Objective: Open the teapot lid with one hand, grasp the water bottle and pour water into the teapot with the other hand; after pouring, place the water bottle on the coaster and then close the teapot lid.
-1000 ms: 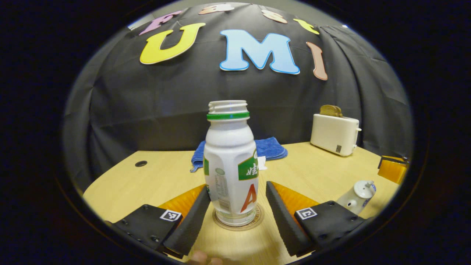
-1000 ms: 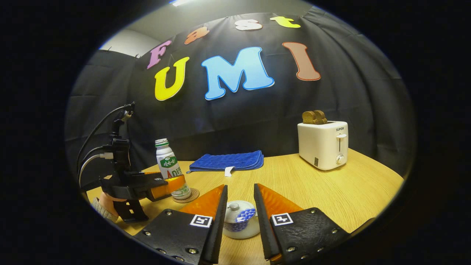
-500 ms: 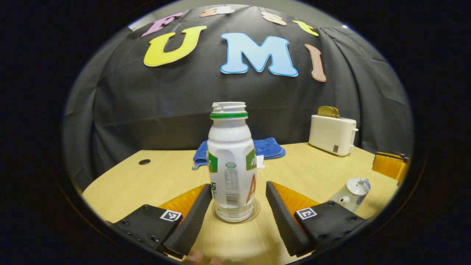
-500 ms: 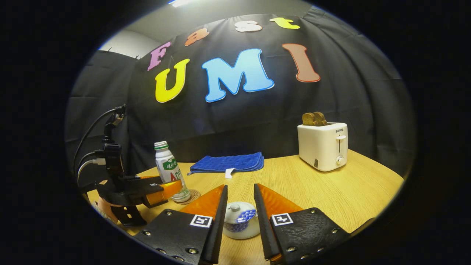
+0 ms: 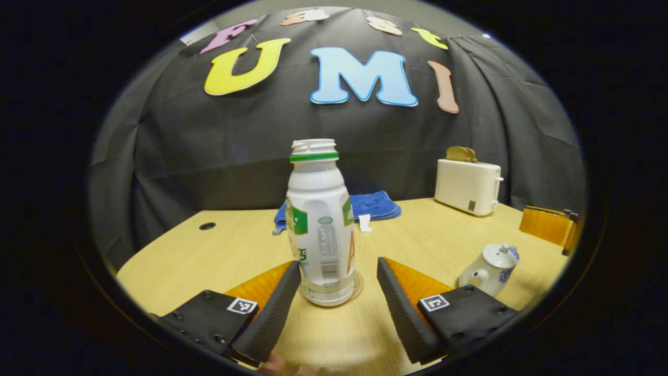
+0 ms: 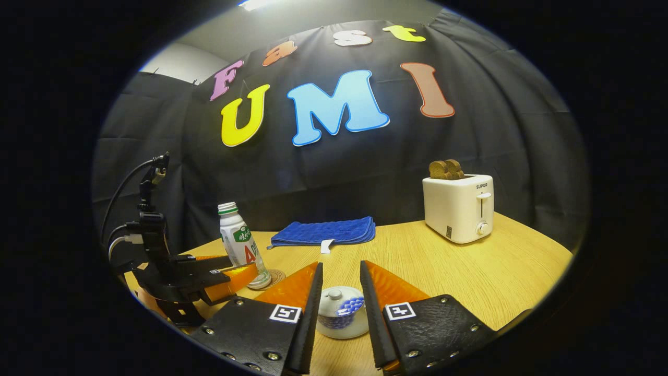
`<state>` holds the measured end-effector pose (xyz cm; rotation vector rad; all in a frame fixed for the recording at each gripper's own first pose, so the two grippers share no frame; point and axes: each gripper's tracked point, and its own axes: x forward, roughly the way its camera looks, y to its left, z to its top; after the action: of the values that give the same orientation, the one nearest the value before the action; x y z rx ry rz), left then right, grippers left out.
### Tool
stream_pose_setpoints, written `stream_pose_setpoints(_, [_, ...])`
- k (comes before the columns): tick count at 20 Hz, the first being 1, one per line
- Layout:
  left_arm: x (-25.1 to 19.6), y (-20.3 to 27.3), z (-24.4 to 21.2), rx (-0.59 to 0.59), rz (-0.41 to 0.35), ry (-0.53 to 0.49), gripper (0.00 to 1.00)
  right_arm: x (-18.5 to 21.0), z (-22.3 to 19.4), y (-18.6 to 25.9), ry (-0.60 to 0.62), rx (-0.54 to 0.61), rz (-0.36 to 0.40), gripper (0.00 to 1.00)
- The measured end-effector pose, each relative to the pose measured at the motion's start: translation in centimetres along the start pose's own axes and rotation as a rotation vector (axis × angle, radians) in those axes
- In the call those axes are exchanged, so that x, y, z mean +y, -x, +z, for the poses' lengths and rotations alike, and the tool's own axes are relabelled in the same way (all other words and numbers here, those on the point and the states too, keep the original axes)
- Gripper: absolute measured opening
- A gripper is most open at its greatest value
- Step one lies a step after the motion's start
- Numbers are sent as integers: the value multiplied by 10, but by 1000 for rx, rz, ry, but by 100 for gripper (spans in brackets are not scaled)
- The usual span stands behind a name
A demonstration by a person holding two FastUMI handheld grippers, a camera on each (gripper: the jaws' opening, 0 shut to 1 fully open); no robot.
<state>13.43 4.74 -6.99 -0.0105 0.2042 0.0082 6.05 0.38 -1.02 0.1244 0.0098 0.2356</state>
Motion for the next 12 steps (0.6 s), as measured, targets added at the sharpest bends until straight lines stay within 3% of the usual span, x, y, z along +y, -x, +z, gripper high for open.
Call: stream_pose_setpoints(12, [-10, 48, 11, -111, 9, 43, 100, 1, 0, 5, -13, -10, -37, 44])
